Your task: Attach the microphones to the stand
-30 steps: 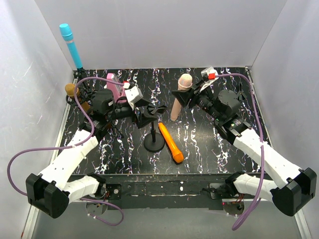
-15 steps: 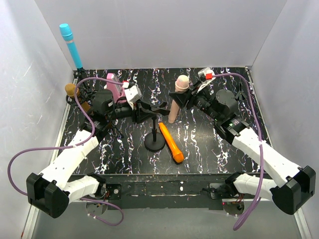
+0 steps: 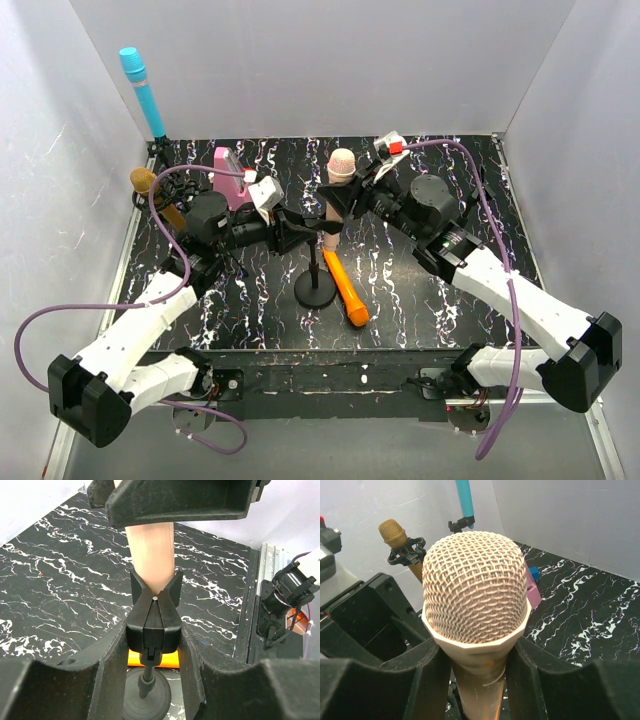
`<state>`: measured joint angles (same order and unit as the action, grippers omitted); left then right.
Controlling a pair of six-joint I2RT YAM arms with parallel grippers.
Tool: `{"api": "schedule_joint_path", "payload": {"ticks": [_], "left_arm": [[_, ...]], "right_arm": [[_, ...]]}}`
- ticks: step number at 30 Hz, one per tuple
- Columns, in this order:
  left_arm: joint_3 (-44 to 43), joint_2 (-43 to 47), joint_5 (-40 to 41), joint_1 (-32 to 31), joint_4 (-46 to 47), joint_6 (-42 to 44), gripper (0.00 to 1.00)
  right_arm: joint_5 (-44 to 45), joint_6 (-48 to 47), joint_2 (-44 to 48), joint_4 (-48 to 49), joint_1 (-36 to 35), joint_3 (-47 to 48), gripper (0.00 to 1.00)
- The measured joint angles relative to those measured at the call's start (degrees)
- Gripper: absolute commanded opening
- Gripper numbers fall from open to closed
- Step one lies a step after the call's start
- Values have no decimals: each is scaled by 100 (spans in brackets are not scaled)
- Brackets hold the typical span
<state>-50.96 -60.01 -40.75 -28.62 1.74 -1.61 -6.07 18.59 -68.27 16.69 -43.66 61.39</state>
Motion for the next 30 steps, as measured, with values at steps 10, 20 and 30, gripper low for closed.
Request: {"api": "schedule_joint_path", "payload": {"ticks": [10,20,30], "left_arm": [[87,179,514,-238,-57,-227,11],[98,225,584,-315,-105,-485,17],[96,240,715,-321,-201,-809,78]], "right_arm": [[367,79,-31,-85,-170,61,1],[435,103,470,-157,-212,-409,8],[175,-20,568,-107,-223,-575,52]]}}
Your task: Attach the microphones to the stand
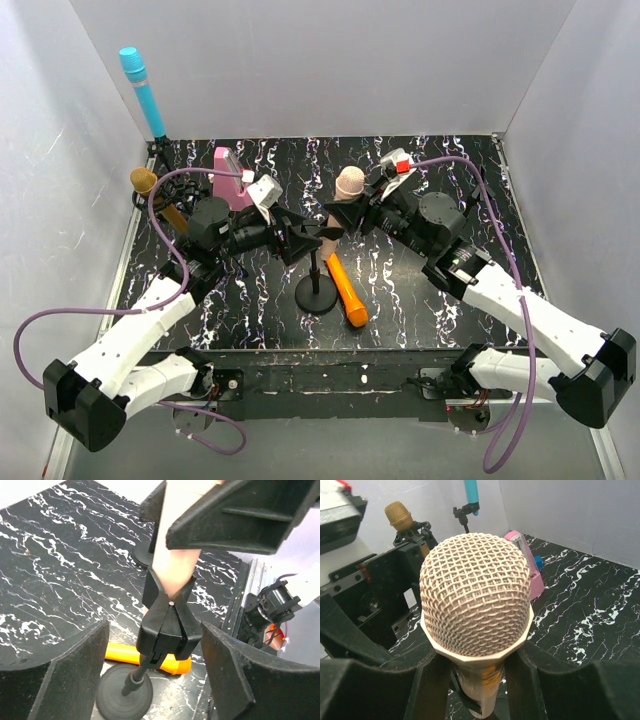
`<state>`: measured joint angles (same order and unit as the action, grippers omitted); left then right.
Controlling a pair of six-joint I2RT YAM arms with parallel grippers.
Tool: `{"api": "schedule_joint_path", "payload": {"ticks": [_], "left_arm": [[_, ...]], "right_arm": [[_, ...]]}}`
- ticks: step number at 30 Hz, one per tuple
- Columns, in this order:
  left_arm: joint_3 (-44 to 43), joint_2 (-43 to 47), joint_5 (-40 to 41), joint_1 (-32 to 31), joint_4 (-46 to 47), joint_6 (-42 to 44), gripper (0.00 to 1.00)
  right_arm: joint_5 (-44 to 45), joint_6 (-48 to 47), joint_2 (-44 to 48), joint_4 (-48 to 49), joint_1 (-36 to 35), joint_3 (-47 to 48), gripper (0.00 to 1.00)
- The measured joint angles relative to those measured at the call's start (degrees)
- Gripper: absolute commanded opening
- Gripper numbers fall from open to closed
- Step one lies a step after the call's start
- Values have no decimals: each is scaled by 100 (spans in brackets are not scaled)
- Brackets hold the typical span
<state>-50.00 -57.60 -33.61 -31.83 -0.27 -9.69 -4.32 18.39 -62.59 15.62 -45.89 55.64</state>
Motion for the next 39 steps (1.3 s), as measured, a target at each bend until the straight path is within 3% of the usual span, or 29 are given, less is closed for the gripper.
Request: {"api": "schedule_joint_path", "payload": {"ticks": [4,6,17,28,34,39], "left_arm": [[0,39,87,2,-76,-133,92],[0,85,131,2,-105,-164,98],[2,859,409,2,-417,-7,98],[968,2369,442,2,-839,522,98],[1469,2116,372,-46,-898,866,98],[1679,1672,614,-396,-417,1010,98]], "right_arm": [[-103,-24,76,-2,0,-37,77],[-146,-26,111,-2,-17,-50,82],[-269,-138,398,-7,223,-225,87],[-1587,-1014,1423,-227,619,-798,90],[-2332,-1521,1690,-1532,855,-514,97],[-3377,-2247,1613,-3233,1703,74,97]]}}
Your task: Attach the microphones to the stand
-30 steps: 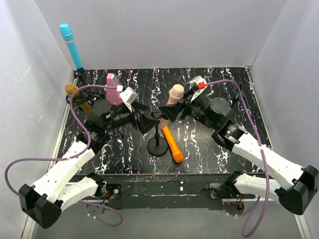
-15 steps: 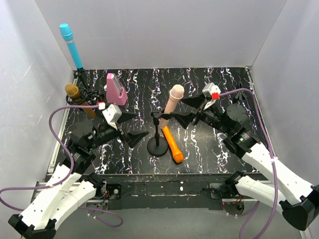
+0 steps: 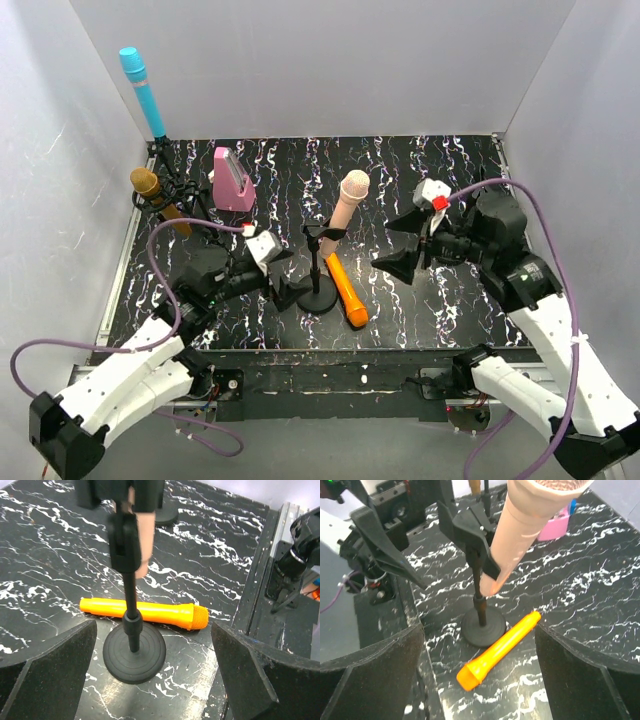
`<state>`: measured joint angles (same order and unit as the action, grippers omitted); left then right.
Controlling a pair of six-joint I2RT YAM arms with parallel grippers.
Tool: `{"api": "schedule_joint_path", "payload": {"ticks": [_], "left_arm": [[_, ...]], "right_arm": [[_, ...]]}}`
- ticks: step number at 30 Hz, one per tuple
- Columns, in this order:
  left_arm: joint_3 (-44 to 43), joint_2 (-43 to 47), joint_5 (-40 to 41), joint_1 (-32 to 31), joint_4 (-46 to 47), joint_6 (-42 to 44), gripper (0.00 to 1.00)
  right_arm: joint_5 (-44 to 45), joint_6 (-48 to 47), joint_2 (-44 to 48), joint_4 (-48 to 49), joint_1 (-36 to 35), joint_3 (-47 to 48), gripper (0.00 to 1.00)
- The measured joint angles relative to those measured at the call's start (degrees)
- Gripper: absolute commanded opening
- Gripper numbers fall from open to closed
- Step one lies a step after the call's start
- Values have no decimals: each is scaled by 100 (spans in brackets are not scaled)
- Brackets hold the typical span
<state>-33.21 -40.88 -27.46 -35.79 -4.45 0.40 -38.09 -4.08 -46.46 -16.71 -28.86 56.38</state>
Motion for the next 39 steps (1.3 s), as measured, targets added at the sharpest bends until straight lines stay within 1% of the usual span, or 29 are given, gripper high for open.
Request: {"api": "schedule_joint_path", "payload": {"ticks": [5,8,12,14,17,20,21,26,27,29,30,31,32,33,35,39], "left_arm": [[479,-566,428,-542,905,114,98],[739,-957,629,-640,1478,181,98],[970,-1187,872,-640,2116,291,98],[992,-1307,988,-640,2380,326,98],[990,-1550,1110,-640,2734,350,95],[990,-1803,1213,-645,2964,330,82],[990,-1873,1250,-645,3025,315,81],[990,-1982,1370,-645,3152,232,64],[990,-1982,1379,-645,3198,210,61],[990,-1982,1397,-645,3244,166,59],[990,-1982,1397,-645,3263,149,52],[990,-1982,1397,-645,3279,146,40],[990,-1982,1397,-645,3300,122,23],[988,-1982,1397,-645,3307,72,12],[966,-1989,1355,-649,3305,44,0],[837,-2057,1436,-669,3163,138,0]], "right_arm": [[-1172,-1058,-439,-1770,874,944,93],[-1606,-1587,-525,-2479,1113,1036,92],[-1899,-1912,-417,-2809,1198,896,93],[-1989,-1987,-254,-2813,1209,721,93],[-2063,-1932,-15,-2712,1281,415,93],[-2055,-1731,114,-2514,1443,96,93],[-2039,-1668,131,-2459,1499,-4,93],[-1939,-1397,181,-2205,1694,-437,93],[-1923,-1375,192,-2177,1720,-490,93],[-1904,-1325,238,-2114,1779,-605,93],[-1899,-1300,264,-2079,1810,-656,93],[-1899,-1274,289,-2059,1840,-693,93],[-1899,-1259,313,-2017,1871,-737,93],[-1899,-1252,337,-1987,1897,-782,93],[-1902,-1237,372,-1904,1952,-890,93],[-1884,-1228,396,-1823,2046,-1139,93]]}}
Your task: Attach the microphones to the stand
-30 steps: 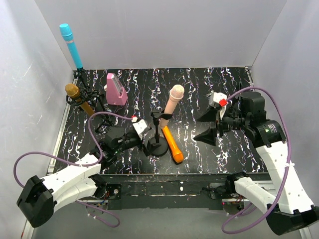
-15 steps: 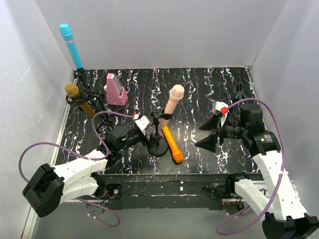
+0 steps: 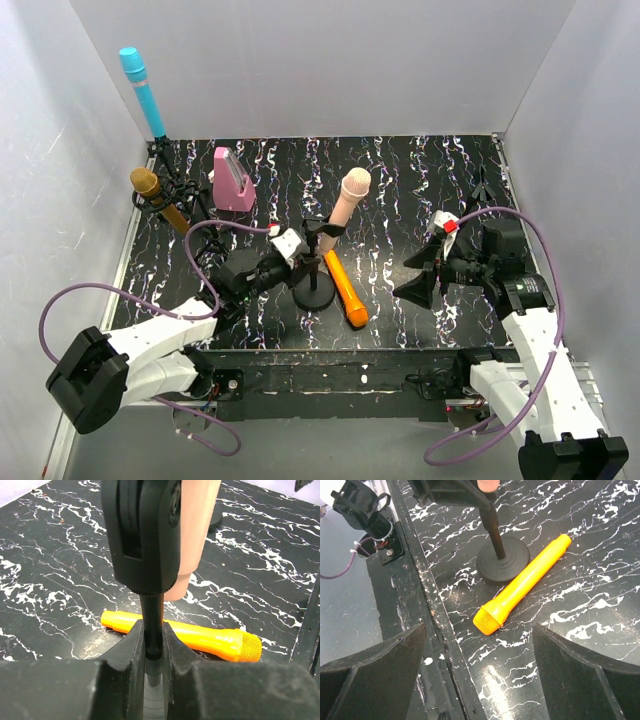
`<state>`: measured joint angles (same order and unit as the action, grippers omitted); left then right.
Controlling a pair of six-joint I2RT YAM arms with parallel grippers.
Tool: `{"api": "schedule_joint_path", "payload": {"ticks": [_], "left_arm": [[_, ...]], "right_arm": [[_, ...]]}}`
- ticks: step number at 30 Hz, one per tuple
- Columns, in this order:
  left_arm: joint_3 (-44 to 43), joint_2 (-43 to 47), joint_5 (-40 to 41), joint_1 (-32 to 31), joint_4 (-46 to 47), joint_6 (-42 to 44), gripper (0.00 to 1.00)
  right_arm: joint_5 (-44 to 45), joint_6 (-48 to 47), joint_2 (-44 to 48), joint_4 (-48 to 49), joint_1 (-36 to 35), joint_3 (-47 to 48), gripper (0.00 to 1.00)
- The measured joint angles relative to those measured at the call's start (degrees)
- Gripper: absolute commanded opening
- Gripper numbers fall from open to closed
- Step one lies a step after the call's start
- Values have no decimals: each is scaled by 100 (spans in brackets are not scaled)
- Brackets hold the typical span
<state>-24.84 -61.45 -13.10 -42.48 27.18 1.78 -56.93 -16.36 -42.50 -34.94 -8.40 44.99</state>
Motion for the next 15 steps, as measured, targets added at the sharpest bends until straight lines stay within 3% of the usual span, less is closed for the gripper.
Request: {"api": "schedule_joint_path", "payload": {"ticks": [4,8,15], "left_arm": [[-90,4,271,22,-164,76,0],[-417,-105,509,431,-544,203,0],[-1392,-1502,485,1617,-260,181,0]], "right_arm": [[131,7,20,52,70,-175,93],[356,-13,138,170,164,-400,93],[807,85,509,494,505,-992,94]]}}
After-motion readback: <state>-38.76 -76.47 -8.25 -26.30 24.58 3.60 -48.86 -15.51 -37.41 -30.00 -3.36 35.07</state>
